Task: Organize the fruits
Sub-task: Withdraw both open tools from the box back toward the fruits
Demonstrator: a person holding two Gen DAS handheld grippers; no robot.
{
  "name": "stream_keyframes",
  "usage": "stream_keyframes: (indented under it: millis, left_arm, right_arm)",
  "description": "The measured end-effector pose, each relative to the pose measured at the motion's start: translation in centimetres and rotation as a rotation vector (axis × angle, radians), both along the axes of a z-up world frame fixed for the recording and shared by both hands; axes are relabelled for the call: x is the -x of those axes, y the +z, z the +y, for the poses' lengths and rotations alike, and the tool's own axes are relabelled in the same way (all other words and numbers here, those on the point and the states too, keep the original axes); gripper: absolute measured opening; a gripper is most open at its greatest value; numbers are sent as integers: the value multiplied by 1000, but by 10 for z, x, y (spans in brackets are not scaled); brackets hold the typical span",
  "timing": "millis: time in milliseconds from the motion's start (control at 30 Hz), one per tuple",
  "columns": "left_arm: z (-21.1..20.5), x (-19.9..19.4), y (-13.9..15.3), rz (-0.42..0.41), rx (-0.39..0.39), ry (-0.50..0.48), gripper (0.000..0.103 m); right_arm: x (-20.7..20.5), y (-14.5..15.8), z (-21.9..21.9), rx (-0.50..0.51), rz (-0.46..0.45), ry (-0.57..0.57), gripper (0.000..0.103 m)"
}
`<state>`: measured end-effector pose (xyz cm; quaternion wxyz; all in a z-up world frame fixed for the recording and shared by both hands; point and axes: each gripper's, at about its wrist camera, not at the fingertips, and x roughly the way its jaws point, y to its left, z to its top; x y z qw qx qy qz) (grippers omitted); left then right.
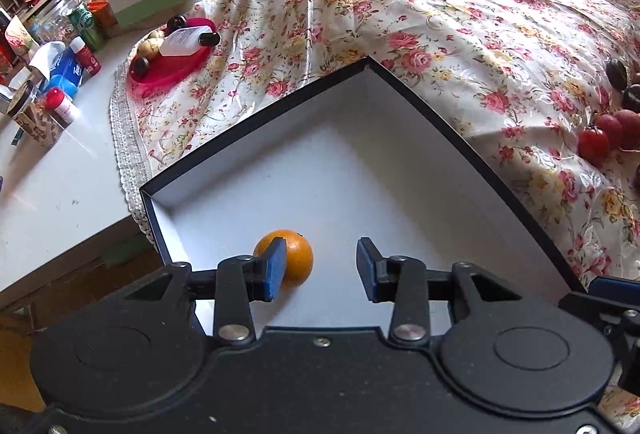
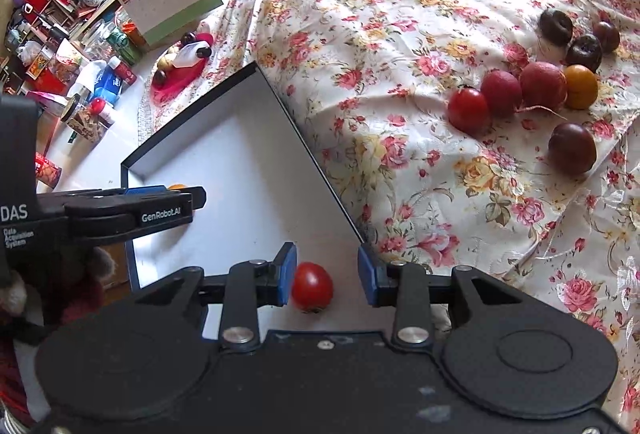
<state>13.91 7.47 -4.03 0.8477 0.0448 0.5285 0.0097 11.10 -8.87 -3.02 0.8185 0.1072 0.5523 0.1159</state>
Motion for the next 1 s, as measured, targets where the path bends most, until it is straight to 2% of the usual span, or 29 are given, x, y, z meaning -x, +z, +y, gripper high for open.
stream_keyframes:
  millis: [533, 733, 1000]
  left_arm:
    - [-1, 5, 1, 7, -3, 15, 48]
    - [-2, 10, 0, 56, 36, 19, 48]
    - [0, 27, -2, 100, 44, 64, 48]
  right_arm:
    - [-2, 1, -5, 10, 12, -26, 37]
    - [-3, 4, -14, -3, 29, -54, 37]
    - [-3, 3, -22, -15, 86, -58, 37]
